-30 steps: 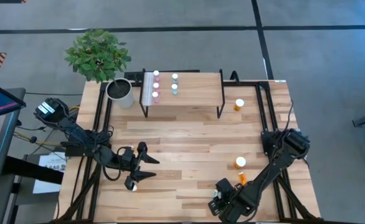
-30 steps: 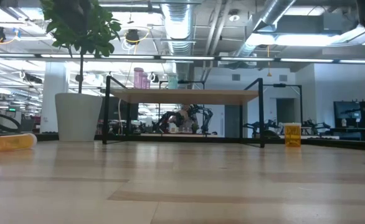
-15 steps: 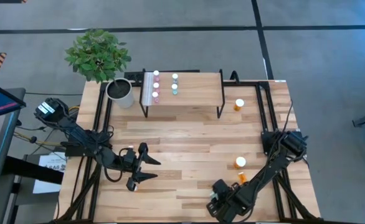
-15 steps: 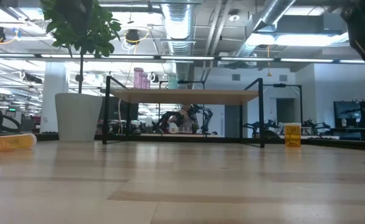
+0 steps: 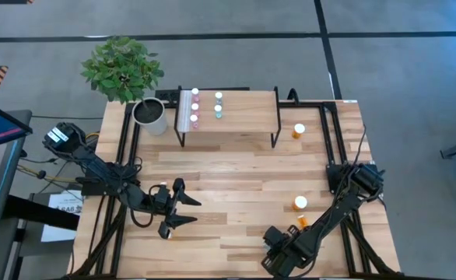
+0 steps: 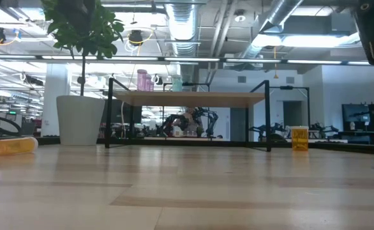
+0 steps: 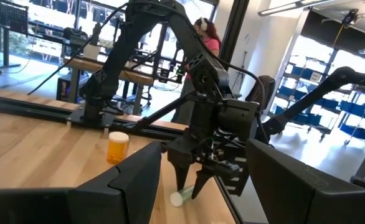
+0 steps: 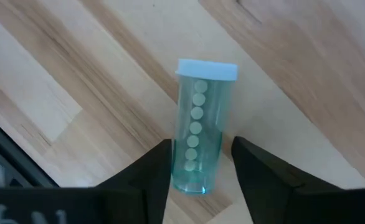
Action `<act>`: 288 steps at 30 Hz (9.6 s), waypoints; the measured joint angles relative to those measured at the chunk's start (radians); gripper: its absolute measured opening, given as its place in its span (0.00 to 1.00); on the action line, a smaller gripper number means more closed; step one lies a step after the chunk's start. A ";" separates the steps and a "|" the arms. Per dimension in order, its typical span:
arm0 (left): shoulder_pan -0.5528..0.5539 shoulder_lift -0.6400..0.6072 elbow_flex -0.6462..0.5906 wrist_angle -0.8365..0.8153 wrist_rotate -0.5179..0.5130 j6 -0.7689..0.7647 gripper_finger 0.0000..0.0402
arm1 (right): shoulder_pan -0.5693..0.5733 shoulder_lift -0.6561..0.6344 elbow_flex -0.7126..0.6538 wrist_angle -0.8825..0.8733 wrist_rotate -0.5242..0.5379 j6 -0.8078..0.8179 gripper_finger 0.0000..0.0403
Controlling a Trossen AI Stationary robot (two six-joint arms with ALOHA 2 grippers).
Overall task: Pick and place medicine bottles onto shelf by color
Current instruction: Put the blue pill bottle aligned with the other blue pill bottles on the shelf
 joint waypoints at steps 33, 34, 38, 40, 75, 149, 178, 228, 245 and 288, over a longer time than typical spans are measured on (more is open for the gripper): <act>0.000 0.001 0.000 0.013 0.132 0.000 0.55 | -0.084 -0.005 0.219 0.226 0.594 -0.638 0.33; 0.000 0.001 0.000 0.018 0.138 0.000 0.55 | -0.097 -0.006 0.219 0.273 0.594 -0.685 0.33; 0.000 0.001 0.000 0.031 0.154 0.007 0.55 | -0.157 -0.006 0.219 0.484 0.534 -0.905 0.33; 0.000 0.001 0.000 0.031 0.157 0.007 0.55 | -0.184 -0.007 0.219 0.557 0.487 -0.985 0.33; 0.001 0.001 0.000 -0.077 -0.029 0.026 0.55 | -0.348 -0.007 -0.261 1.611 0.278 -1.275 0.33; 0.055 0.006 0.164 -0.402 0.054 -0.056 0.25 | -0.362 -0.007 -0.259 1.608 0.281 -1.259 0.35; 0.065 -0.082 0.164 -0.503 0.006 -0.082 0.25 | -0.323 -0.335 -0.259 0.861 0.369 -1.152 0.69; 0.879 0.039 0.523 -0.966 0.173 0.038 0.31 | -0.272 -0.706 -0.678 1.060 0.692 -1.335 0.69; 0.861 0.133 0.523 -0.905 -0.024 0.010 0.31 | -0.219 -0.706 -0.678 1.069 0.693 -1.319 0.69; 0.705 0.323 0.457 -0.554 -0.448 -0.098 0.31 | -0.224 -0.705 -0.677 1.099 0.696 -1.301 0.69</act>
